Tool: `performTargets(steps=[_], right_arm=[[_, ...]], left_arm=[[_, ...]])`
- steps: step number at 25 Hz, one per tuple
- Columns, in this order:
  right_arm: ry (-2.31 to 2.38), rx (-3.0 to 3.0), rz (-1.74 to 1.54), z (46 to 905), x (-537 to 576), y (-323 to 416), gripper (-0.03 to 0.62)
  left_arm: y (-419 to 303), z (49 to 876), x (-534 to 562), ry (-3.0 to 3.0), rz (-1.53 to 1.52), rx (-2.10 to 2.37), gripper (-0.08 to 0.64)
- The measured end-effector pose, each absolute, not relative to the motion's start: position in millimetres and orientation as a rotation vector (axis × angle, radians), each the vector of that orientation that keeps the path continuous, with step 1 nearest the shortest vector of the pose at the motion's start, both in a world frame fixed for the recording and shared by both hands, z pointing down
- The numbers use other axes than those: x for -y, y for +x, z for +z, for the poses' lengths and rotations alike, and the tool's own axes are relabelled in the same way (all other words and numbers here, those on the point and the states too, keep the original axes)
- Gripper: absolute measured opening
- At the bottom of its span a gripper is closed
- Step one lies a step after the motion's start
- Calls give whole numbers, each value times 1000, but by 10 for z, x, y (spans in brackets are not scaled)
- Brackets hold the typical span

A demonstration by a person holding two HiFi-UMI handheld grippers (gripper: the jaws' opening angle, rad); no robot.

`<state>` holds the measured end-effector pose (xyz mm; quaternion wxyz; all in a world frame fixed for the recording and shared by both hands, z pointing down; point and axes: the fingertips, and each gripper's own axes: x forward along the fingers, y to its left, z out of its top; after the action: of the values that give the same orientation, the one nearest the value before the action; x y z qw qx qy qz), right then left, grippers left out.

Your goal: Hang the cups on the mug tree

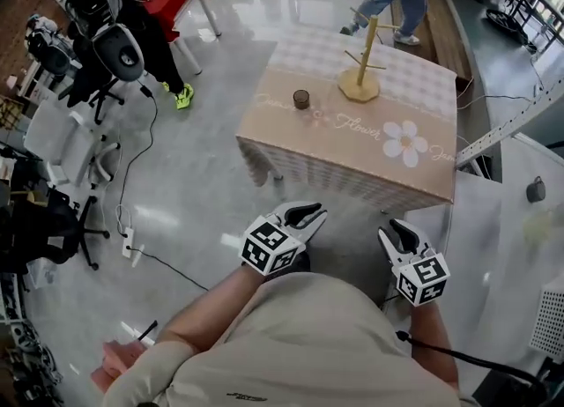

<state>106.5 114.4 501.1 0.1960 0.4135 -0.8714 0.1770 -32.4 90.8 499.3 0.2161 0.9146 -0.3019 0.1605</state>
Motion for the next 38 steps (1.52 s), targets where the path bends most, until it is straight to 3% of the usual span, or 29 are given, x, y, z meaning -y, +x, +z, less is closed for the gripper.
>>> performTargets(steps=[3, 13, 29, 38], right_arm=[[1231, 2410, 521, 4941, -801, 923, 133], [1253, 2361, 529, 4949, 63, 471, 133], [1154, 2346, 593, 5066, 1246, 1096, 130], [1131, 2329, 644, 5177, 1654, 1640, 129]], left_arm=[[-554, 5005, -418, 2533, 460, 854, 97], [-1168, 5312, 1036, 2503, 564, 1029, 163], [-1339, 6326, 2730, 2209, 865, 1329, 258], [-1232, 6800, 3060, 2018, 1073, 1280, 293]])
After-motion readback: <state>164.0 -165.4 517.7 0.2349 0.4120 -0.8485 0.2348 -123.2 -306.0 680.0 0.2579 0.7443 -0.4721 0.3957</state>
